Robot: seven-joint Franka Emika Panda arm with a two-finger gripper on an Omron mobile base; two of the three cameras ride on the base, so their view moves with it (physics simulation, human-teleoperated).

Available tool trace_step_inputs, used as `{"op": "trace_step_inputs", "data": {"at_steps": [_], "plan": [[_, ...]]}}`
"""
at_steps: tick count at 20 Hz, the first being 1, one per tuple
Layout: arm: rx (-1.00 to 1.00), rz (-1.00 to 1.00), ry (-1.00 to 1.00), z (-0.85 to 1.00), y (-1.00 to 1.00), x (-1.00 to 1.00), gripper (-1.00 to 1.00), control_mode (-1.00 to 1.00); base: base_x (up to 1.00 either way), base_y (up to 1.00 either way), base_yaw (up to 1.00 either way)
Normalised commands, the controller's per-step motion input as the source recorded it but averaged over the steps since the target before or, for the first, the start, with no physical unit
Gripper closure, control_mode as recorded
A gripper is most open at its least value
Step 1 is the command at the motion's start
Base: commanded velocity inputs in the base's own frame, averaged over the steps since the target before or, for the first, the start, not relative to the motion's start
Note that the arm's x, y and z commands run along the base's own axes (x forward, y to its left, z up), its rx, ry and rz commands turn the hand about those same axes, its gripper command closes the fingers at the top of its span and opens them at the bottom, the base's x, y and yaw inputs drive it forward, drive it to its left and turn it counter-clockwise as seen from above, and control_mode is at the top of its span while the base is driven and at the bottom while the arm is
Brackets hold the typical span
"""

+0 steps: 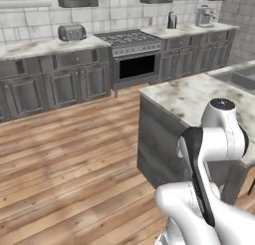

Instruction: Take the fork and place it on the left side of the plate. Then take the spoon and place it on the right side of the plate. Make sure they're directly next to the plate.

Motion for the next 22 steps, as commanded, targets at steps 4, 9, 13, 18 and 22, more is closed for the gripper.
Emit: {"op": "trace_step_inputs", "data": {"at_steps": [4, 9, 13, 18, 22], "plan": [[0.0, 0.0, 0.0, 0.0, 0.0, 0.0, 1.0, 1.0, -0.65, -0.72, -0.08], [0.0, 0.0, 0.0, 0.0, 0.0, 0.0, 1.0, 1.0, -0.45, -0.66, -0.08], [0.0, 0.0, 0.0, 0.0, 0.0, 0.0, 1.0, 1.0, -0.2, -0.69, -0.06], [0.0, 0.0, 0.0, 0.0, 0.0, 0.0, 1.0, 1.0, 0.0, -0.73, -0.06], [0.0, 0.0, 0.0, 0.0, 0.0, 0.0, 1.0, 1.0, 0.0, -0.75, -0.05]]}}
